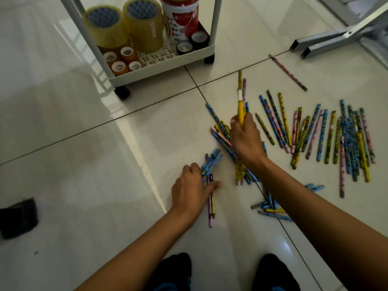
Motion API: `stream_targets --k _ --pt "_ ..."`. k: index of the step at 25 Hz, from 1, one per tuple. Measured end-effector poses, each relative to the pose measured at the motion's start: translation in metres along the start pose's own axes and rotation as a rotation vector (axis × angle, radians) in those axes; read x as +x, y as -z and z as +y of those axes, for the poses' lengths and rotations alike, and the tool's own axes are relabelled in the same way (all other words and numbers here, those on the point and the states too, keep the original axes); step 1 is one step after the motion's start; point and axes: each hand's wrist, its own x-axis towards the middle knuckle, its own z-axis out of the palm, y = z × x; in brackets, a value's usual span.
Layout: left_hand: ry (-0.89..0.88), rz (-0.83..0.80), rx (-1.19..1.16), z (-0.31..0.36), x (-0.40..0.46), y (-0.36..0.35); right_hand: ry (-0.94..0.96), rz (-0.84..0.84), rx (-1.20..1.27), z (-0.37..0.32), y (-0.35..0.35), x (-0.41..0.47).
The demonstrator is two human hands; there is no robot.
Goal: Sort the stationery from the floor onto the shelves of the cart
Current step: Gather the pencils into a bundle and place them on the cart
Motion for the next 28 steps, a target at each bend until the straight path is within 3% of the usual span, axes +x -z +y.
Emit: stream_targets --k 3,10,14,20,28 --pt "-0.055 0.018 0.091 0.011 0.000 -0.004 0.015 0.032 -0.225 0.013 0.026 0.004" --pt "-0.073 0.146 0.193 0.002 0.025 0.005 0.057 -0.187 -0.644 0.043 0.036 0.006" --pt "-0.182 0.274 0.179 -0.004 0.040 0.008 0.037 -0.196 -0.658 0.052 0.029 -0.005" --pt "0.143 0.210 -0.260 0.030 0.062 0.019 -0.032 -0.155 -0.508 0.050 0.019 -0.003" --pt "0.111 0.131 -0.166 0.051 0.080 0.008 0.012 -0.140 -0.638 0.041 0.010 -0.001"
